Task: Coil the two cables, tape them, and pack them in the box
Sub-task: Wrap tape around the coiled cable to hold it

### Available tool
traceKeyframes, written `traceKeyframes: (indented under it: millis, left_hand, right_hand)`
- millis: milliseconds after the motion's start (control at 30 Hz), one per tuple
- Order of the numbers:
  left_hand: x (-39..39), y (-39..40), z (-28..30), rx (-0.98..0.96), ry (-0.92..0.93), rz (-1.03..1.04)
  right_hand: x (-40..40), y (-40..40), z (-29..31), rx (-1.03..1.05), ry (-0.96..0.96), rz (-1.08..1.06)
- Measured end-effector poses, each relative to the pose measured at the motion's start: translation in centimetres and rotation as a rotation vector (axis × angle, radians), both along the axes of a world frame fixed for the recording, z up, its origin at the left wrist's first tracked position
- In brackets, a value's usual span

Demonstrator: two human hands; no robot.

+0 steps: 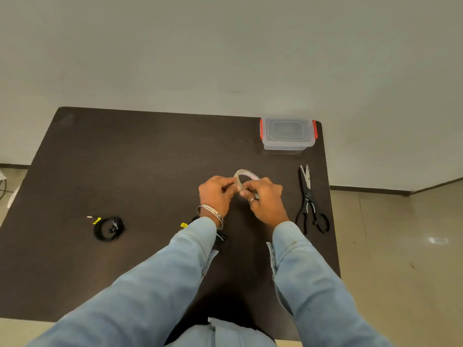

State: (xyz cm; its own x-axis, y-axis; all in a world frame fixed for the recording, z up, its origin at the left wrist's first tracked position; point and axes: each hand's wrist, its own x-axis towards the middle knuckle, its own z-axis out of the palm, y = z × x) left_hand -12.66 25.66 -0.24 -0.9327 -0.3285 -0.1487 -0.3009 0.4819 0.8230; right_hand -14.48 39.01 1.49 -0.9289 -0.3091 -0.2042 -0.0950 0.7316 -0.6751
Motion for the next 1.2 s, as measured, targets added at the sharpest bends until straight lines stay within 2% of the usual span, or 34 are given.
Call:
traceKeyframes:
  millis: [167,300,567,700,833,933,1033,1200]
  left_hand:
    - [2.6,-3.3,0.9,-0.028,0.055,0.038]
    - [4.5,-6.2,2.2,-0.060,0.030,0.019]
    - [8.1,-13.1,3.8,0.170,-0.128,-0.159]
    - [9.6,-15.5,3.9,0.111,-0.141,-0.202]
    - [10.0,-17.3,4.3,-0.031,-0.056,-0.173]
    - [10.1,-18.4,4.2,-0.058,-0.041,-0.135]
    - [10.3,-19.0,3.7,0.049,-0.044,-0.064]
    - [10.4,-19.5,3.5,0.462,-0.142,-0.136]
  right_hand:
    - [2.2,-2.7,1.1,-0.040,0.001,0.058]
    - [3.8,-5.6,1.9,-0.030,0.002,0.076]
    - [6.2,-10.1,3.8,0.085,0.043,0.197]
    - [7.5,-12.5,3.6,0.161,0.025,0.188]
    - [8.4,-14.7,3.8,0.229,0.043,0.186]
    - [9.0,-15.9,4.0,0.244,0.042,0.149]
    - [9.8,-16.2,4.2,0.232,0.029,0.129]
    - [10.6,-13.9,4.4,0.090,-0.058,0.100]
